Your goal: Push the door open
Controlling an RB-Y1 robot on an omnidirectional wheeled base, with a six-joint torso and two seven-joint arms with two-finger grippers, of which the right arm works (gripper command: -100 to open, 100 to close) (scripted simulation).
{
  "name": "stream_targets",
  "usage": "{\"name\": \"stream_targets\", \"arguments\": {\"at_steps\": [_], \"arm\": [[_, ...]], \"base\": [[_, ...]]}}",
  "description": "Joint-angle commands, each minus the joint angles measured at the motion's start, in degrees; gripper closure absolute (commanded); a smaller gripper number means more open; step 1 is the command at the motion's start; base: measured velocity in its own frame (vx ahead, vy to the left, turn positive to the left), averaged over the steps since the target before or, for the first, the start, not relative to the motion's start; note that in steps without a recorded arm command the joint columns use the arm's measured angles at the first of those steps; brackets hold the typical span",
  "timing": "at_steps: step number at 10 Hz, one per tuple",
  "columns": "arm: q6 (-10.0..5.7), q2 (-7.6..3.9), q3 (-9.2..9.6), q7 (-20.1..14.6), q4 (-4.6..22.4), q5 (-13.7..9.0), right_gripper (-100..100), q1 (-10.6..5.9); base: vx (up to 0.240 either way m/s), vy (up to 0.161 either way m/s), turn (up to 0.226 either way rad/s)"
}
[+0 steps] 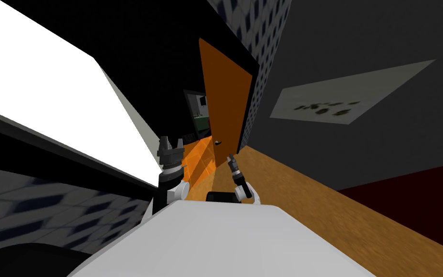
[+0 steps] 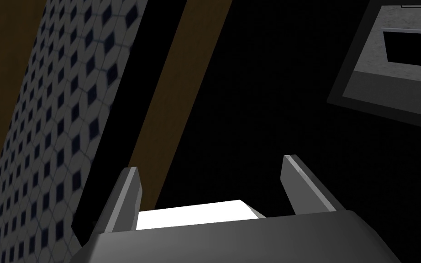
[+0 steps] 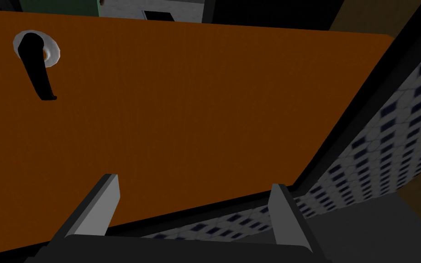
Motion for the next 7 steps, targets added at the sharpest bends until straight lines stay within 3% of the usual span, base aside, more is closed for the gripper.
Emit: {"name": "stream_targets", "arguments": {"at_steps": [1,7], "arm": [[-0.33,0.01,0.98,-0.27,2.25,-0.01,-100,-0.86],[-1.06,0.03,4.03,-0.96,8.14,0.01,-100,-2.94]], "base": [[0.112,-0.045,-0.014],[0.084,-0.022,-0.009]]}}
